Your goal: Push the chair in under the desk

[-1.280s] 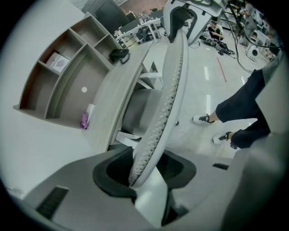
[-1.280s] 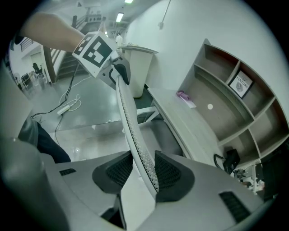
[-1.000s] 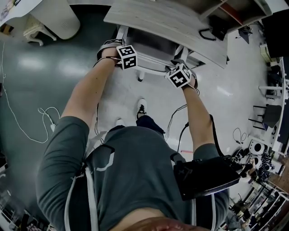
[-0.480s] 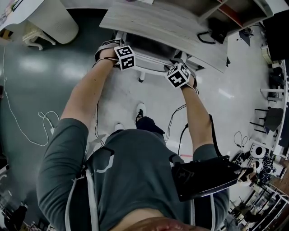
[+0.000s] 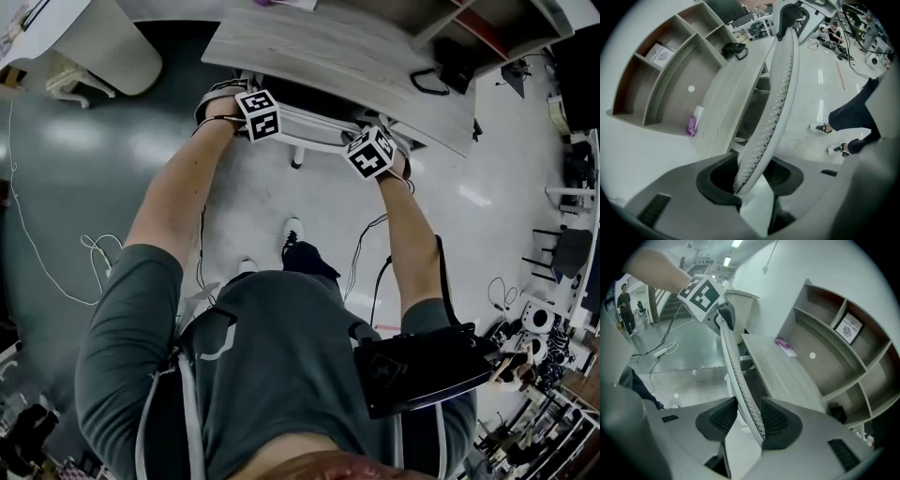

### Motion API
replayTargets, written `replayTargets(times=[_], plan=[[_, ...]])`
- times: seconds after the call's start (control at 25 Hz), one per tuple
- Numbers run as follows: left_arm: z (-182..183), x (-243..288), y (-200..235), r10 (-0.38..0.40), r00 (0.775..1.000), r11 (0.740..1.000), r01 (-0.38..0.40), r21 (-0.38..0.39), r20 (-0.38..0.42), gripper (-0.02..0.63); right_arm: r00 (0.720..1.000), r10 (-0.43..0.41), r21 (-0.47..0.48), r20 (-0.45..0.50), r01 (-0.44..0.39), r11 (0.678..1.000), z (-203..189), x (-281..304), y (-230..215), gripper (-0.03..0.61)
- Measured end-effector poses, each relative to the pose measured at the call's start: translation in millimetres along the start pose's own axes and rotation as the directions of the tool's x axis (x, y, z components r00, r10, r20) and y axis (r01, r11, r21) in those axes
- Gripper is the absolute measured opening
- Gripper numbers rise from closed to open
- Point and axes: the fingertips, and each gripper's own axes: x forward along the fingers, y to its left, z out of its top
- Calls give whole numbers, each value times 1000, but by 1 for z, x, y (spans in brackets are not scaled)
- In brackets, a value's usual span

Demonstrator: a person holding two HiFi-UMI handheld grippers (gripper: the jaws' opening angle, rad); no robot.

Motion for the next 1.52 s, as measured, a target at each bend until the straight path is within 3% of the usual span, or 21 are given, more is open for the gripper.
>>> replayTargets(times=[0.88,1.04,1.12,1.28,1.36,1.44,1.52], plan=[[9,17,33,48,998,999,-49,-20,-43,179,999,-6,-22,45,7,1000,11,10,-28,167],[12,10,34,89,996,996,-89,-18,26,187,998,10,-28,64,-8,1000,9,10,-29,169],[12,2,32,118,990,991,-113,-65,82,192,997,21,-25,80,-19,1000,9,8,-26,167],[6,-23,29,130,982,968,-97,-230,133,216,989,94,-14,113,-93,996,10,4,-17,175],[3,-38,30,147,977,952,-97,-291,156,216,983,142,-36,120,-139,990,10,0,-11,222],[1,-56,35,174,965,924,-92,-371,194,216,979,146,-52,140,-140,989,12,-11,-13,229],[1,-77,40,202,948,881,-66,-469,245,213,973,138,-34,185,-134,990,18,-26,-18,229]])
